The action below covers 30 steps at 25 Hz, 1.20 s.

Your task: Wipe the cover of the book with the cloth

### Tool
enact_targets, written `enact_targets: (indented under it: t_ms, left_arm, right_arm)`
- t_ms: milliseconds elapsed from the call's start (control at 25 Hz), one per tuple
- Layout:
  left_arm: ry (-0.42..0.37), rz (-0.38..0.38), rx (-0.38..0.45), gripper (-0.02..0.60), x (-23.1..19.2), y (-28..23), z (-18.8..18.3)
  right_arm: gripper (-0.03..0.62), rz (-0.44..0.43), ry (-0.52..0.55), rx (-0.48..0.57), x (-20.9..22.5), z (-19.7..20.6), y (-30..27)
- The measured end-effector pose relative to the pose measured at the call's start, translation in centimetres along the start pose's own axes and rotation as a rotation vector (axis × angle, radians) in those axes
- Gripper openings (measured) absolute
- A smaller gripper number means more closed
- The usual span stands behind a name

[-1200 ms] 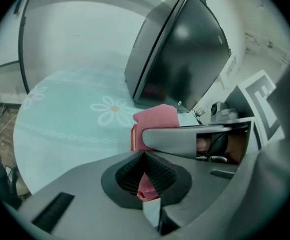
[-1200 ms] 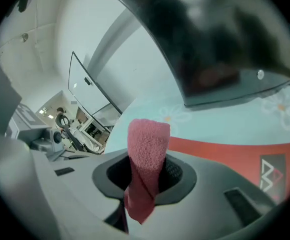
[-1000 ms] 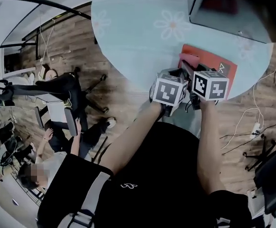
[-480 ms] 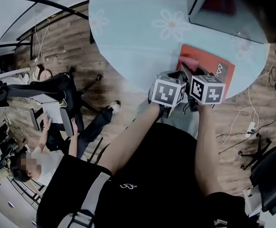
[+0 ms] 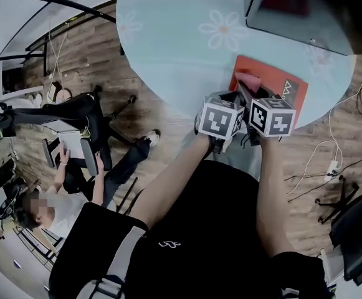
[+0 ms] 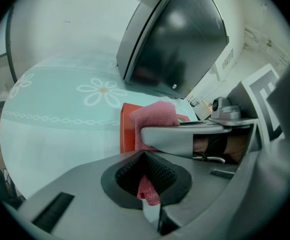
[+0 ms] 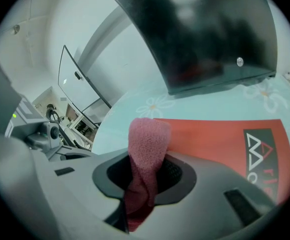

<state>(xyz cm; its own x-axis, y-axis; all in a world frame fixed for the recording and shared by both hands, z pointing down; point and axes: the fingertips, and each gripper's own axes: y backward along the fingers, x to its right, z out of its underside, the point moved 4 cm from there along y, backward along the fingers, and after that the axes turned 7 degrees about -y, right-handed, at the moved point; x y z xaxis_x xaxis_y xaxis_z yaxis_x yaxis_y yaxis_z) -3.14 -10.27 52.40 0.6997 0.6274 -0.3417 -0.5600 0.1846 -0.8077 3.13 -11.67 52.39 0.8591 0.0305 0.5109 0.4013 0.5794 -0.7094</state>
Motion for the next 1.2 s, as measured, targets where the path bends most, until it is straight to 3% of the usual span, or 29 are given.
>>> enact_targets:
  t_ms: [1200]
  left_arm:
    - [0.059, -0.1, 0.013, 0.014, 5.5, -3.0, -1.2]
  right_arm:
    - [0.097, -0.103, 0.066, -0.076, 4.9, -0.4, 3.0]
